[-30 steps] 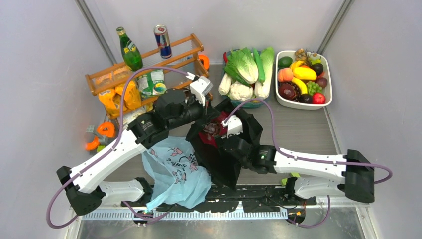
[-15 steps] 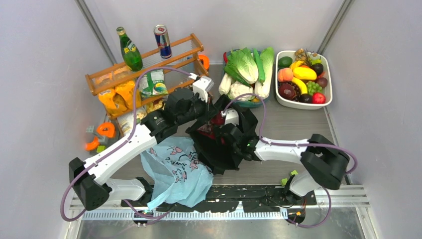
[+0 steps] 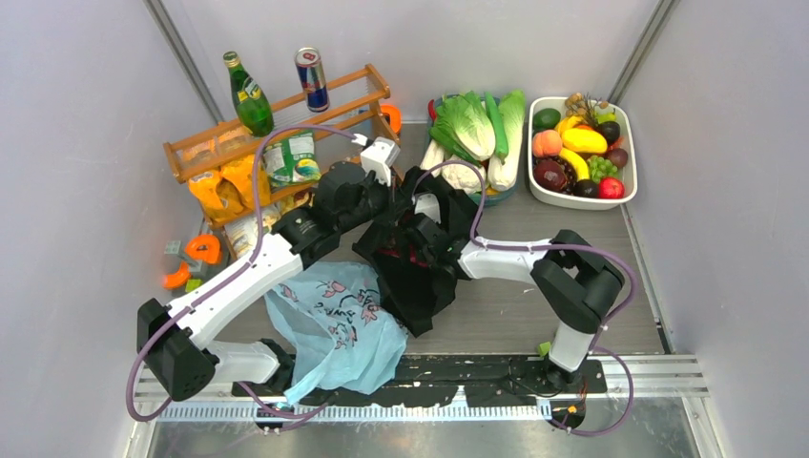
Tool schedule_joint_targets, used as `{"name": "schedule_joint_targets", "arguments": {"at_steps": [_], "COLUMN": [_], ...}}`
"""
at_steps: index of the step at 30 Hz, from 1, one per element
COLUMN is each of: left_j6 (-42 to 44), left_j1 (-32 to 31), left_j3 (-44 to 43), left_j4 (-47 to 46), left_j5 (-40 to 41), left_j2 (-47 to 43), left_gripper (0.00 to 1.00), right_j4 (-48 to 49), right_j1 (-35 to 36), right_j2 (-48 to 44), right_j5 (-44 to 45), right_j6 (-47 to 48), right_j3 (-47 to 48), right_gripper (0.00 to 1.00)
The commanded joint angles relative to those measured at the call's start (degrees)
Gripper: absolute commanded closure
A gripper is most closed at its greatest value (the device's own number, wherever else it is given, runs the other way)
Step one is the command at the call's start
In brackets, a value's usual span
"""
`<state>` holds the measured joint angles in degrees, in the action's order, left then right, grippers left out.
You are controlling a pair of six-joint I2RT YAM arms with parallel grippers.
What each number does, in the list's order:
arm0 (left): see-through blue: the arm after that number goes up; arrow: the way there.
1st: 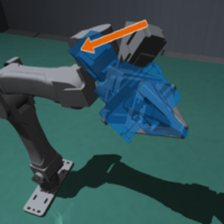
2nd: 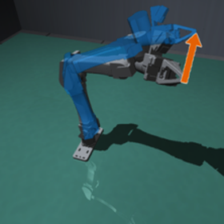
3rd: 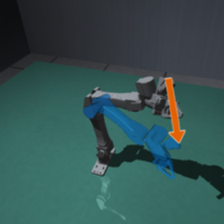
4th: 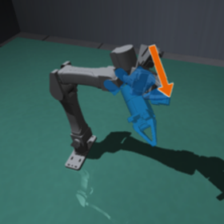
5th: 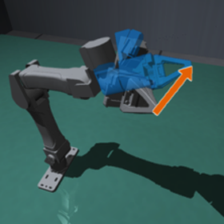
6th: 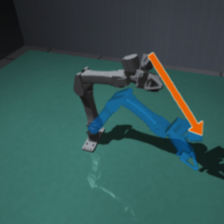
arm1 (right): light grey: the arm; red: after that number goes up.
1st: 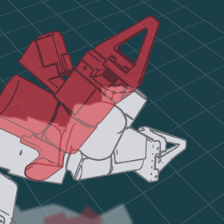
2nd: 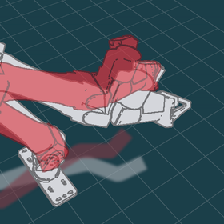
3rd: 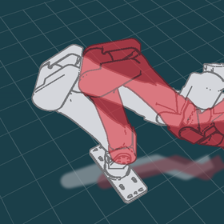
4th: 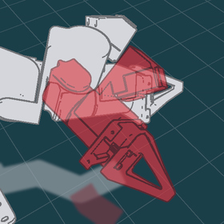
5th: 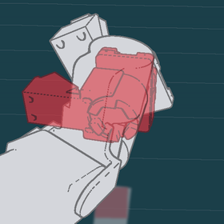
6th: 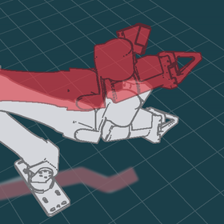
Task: Untie the knot of the grocery bags and take out the mixed food
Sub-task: Pick up the potato chip from the takeout bag.
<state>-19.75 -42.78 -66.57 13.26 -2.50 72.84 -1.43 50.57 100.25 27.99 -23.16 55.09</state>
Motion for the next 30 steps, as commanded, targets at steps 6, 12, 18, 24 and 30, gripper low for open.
{"name": "schedule_joint_targets", "arguments": {"at_steps": [6, 12, 18, 24, 30], "left_j6": [-2.82, -2.84, -2.83, -3.06, -3.85], "left_j1": [-0.66, 0.13, 0.33, 1.01, 1.94], "left_j3": [0.73, 1.51, 2.28, 1.30, 0.34], "left_j4": [-6.42, -5.62, -4.72, -3.35, -2.45], "left_j5": [-4.58, -4.26, -2.79, -0.49, 1.23], "left_j2": [-3.20, -3.73, -4.26, -3.94, -3.46], "left_gripper": [1.00, 1.00, 1.00, 1.00, 1.00], "right_j4": [-10.36, -10.08, -8.82, -5.32, -1.04], "right_j1": [-6.01, -6.42, -5.73, -0.87, 2.81], "right_j2": [10.74, 7.75, -3.76, -21.91, -38.82], "right_j5": [-11.45, -11.44, -10.92, -9.12, -8.53], "right_j6": [-2.50, -1.19, 1.18, 9.01, 13.94], "right_j3": [-0.26, -1.66, -3.72, -5.03, -9.31], "right_gripper": [0.15, 0.77, 0.95, 0.95, 0.95]}}
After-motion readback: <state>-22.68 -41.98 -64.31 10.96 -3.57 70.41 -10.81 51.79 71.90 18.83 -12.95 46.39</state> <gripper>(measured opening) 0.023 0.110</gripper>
